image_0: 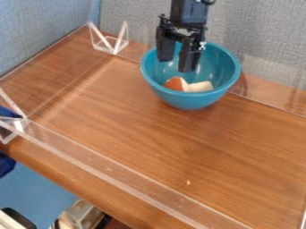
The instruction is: Put the mushroom in the blue bowl
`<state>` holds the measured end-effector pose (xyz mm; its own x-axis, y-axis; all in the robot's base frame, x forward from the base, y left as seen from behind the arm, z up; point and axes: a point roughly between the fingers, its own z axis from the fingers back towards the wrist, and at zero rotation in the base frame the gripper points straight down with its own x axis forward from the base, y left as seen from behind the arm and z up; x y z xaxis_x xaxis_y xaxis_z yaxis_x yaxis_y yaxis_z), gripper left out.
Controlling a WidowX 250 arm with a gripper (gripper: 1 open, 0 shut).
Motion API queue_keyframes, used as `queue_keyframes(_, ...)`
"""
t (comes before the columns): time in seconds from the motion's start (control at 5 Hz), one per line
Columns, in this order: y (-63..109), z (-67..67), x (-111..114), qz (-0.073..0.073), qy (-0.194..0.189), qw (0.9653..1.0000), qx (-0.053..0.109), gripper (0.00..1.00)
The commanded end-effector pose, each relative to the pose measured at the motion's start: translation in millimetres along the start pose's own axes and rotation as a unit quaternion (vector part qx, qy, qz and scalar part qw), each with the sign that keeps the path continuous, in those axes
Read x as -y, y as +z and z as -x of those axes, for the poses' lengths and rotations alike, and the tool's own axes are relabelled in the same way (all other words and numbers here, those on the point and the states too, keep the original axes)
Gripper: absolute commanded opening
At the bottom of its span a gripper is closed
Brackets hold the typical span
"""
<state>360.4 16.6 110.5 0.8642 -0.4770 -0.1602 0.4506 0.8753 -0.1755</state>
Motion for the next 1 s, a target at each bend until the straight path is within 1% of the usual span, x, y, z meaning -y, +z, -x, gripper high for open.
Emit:
queue_keyframes(0.0, 36.5, 9.5, 6.1, -0.036, -0.011, 0.9987, 0.036, 1.00)
queue_keyframes(0.2, 42.0, 13.3, 5.2, -0.048, -0.023, 0.9981, 0.031, 1.00)
queue_keyframes(0.4, 45.1, 12.0, 2.3, -0.060, -0.041, 0.9971, 0.026, 1.00)
queue_keyframes(0.6, 44.8, 10.9, 0.5, -0.067, -0.058, 0.9958, 0.022, 1.00)
queue_keyframes(0.8, 43.1, 10.9, 0.1, -0.072, -0.070, 0.9948, 0.018, 1.00)
